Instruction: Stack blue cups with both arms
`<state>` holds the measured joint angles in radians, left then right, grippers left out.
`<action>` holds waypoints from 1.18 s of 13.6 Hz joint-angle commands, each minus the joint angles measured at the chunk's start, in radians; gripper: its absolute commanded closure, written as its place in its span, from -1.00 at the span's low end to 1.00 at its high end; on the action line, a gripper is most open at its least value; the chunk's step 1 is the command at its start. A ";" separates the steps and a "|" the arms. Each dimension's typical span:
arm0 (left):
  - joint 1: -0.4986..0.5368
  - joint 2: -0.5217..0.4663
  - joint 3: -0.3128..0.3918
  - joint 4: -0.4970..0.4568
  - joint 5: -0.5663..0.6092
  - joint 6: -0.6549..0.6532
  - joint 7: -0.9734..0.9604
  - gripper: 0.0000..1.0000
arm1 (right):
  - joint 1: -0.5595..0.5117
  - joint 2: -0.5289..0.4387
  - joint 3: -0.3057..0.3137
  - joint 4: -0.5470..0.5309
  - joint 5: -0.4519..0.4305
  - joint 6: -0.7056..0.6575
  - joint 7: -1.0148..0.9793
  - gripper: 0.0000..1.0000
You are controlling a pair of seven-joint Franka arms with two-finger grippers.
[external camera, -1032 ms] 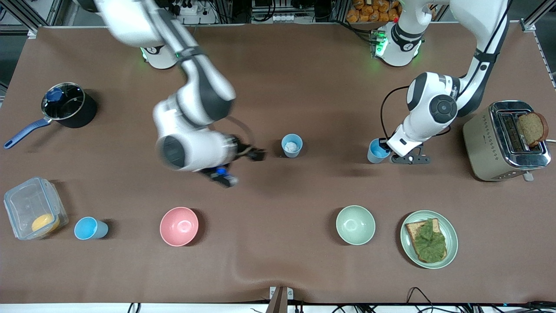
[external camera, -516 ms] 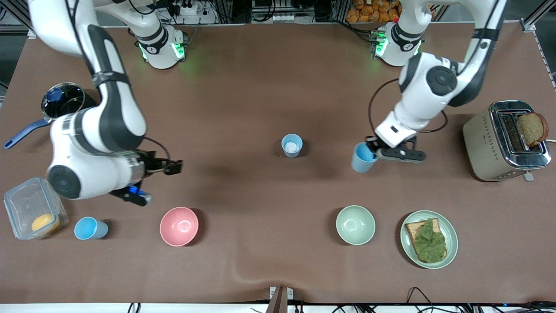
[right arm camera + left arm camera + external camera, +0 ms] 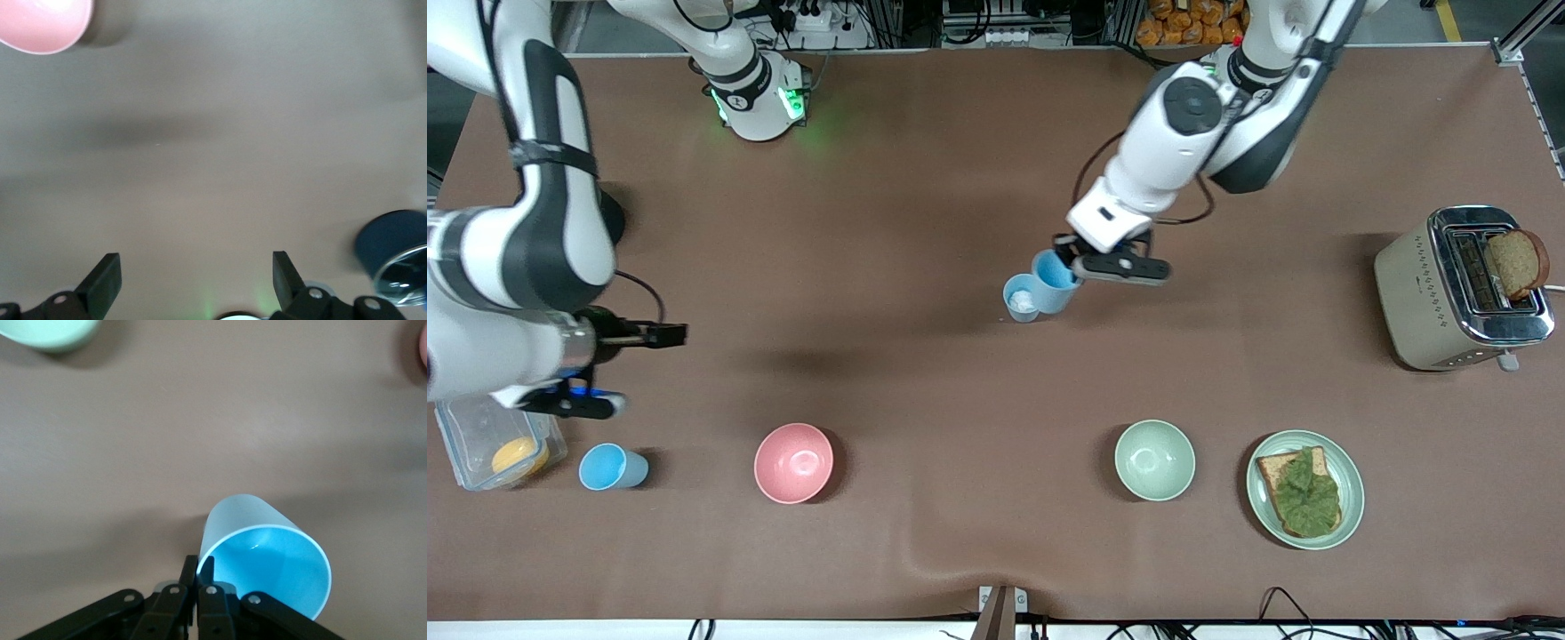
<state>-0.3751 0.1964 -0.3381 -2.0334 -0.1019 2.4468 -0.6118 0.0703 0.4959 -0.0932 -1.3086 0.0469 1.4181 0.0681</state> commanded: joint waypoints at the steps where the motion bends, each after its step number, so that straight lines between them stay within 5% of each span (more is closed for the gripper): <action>1: -0.034 0.099 0.005 0.081 0.086 -0.019 -0.095 0.93 | -0.061 -0.170 0.030 -0.197 -0.033 0.118 -0.036 -1.00; 3: -0.056 0.142 0.007 0.104 0.110 -0.019 -0.128 0.93 | -0.069 -0.363 0.033 -0.425 -0.033 0.238 -0.036 -1.00; 4: -0.059 0.150 0.008 0.105 0.114 -0.019 -0.128 0.93 | -0.064 -0.422 0.036 -0.455 -0.033 0.234 -0.028 -1.00; 10: -0.059 0.170 0.011 0.093 0.116 -0.017 -0.129 0.85 | -0.104 -0.491 0.040 -0.302 -0.038 0.007 -0.027 -1.00; 16: -0.056 0.170 0.011 0.084 0.116 -0.017 -0.132 0.85 | -0.096 -0.478 0.035 -0.262 -0.050 -0.011 -0.036 -1.00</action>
<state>-0.4233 0.3687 -0.3312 -1.9532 -0.0164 2.4408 -0.7096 -0.0088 0.0010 -0.0776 -1.6080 0.0230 1.4202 0.0360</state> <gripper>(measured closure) 0.921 0.000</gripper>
